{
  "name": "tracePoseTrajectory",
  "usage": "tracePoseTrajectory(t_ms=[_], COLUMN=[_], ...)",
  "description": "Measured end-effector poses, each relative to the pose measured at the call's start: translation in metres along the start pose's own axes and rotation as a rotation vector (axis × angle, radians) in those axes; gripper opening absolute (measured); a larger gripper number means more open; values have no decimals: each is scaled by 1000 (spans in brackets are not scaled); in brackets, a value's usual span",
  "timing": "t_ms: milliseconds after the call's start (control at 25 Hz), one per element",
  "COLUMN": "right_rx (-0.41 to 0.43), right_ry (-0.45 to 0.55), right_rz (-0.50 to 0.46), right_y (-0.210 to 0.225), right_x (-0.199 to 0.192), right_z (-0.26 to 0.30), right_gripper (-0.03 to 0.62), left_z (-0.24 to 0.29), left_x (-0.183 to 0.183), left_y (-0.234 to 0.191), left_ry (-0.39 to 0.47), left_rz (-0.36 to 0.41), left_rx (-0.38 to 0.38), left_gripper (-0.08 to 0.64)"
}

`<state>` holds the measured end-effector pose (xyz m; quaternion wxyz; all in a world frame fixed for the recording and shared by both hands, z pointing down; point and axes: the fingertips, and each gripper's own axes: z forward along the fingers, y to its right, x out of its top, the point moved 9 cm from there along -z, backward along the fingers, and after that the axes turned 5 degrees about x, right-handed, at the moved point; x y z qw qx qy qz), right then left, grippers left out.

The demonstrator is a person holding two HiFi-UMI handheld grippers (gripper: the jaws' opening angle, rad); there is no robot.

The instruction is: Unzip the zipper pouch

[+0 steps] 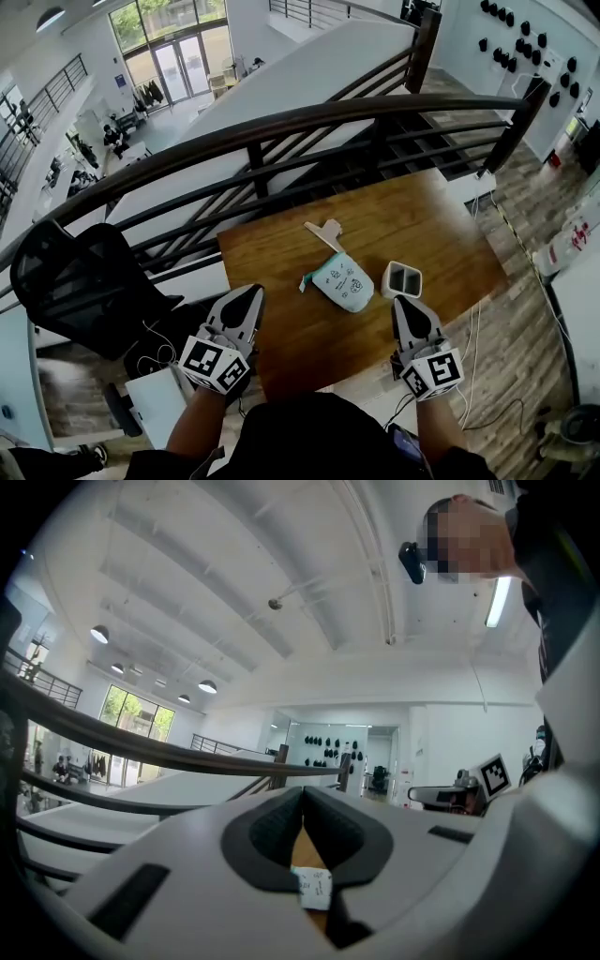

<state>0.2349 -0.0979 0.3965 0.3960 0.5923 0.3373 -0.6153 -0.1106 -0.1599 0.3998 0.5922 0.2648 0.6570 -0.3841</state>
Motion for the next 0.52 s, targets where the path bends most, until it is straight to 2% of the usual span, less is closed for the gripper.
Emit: tracePoseTrajectory(t_ms=[520], right_rx=[-7], right_ry=[-13], right_rz=[20], right_y=[5], right_x=[-5], right_z=[2], right_gripper=[-8], left_z=[3], left_x=[-7], left_y=[0], left_ry=[-20], left_rz=[-8], left_rx=[-12], left_gripper=[17])
